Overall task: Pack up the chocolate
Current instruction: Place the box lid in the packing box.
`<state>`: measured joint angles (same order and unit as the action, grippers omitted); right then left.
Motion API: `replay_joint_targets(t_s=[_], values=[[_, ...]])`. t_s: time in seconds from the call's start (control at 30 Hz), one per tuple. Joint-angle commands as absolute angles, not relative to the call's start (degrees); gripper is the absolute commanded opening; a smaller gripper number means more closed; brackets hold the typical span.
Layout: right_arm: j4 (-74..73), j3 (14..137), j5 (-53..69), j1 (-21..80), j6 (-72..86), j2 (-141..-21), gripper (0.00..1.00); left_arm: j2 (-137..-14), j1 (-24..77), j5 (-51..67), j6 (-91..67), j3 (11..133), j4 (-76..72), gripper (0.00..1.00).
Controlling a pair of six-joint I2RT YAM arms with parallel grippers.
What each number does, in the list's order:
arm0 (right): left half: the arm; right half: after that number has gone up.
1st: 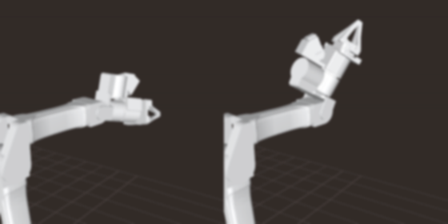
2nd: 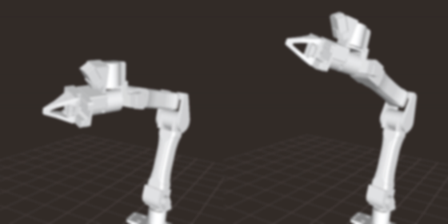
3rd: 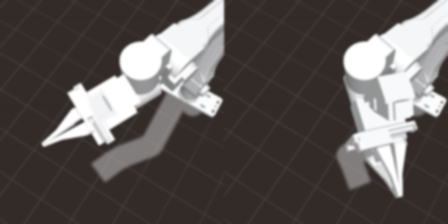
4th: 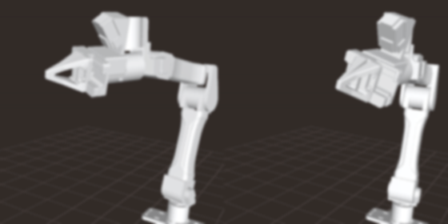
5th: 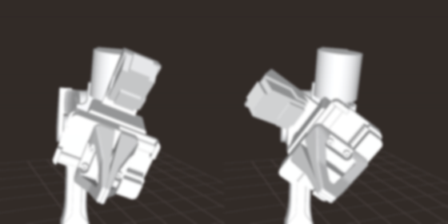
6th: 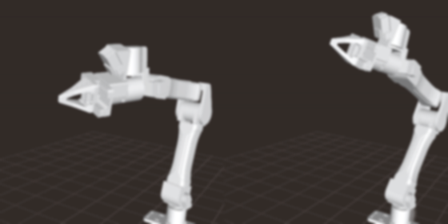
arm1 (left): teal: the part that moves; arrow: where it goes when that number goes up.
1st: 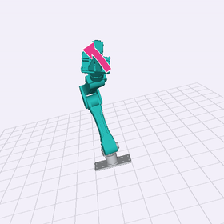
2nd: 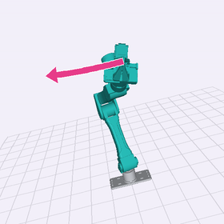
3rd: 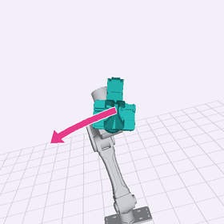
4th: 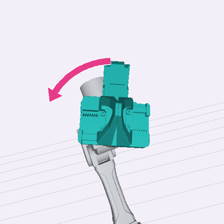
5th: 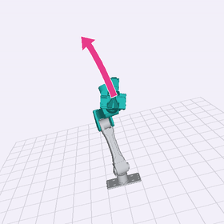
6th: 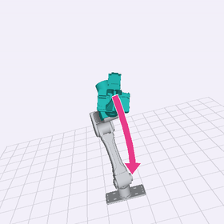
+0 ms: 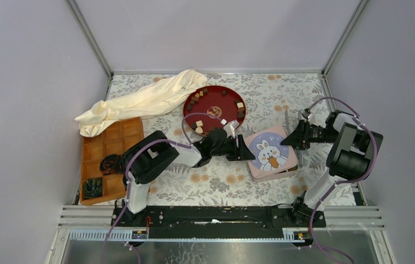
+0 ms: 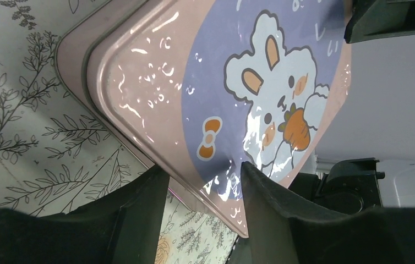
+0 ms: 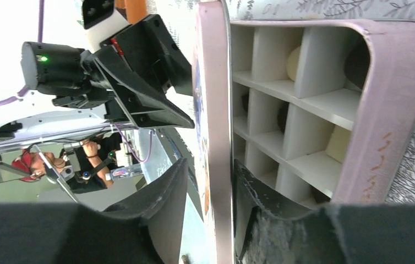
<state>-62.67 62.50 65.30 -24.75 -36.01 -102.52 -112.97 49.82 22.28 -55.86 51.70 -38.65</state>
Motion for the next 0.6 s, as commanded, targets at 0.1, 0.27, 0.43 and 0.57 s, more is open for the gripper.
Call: replay_joint_targets(t_s=[0.1, 0.27, 0.43, 0.57], values=[[-61.6, 65.4, 59.8, -25.4, -36.15, -100.09, 0.47, -113.59, 50.69, 21.82, -51.72, 56.08, -31.36, 0.57], [-59.26, 65.84, 54.9, -25.49, -35.75, -98.56, 0.5, -114.01, 50.65, 21.23, -50.19, 58.25, -26.84, 0.56], [-56.72, 65.44, 49.77, -25.48, -36.07, -95.42, 0.54, -114.38, 50.67, 21.17, -49.3, 59.28, -24.81, 0.56], [-55.54, 64.94, 46.38, -25.48, -37.37, -92.42, 0.59, -114.76, 50.7, 21.42, -48.42, 60.39, -22.98, 0.56]])
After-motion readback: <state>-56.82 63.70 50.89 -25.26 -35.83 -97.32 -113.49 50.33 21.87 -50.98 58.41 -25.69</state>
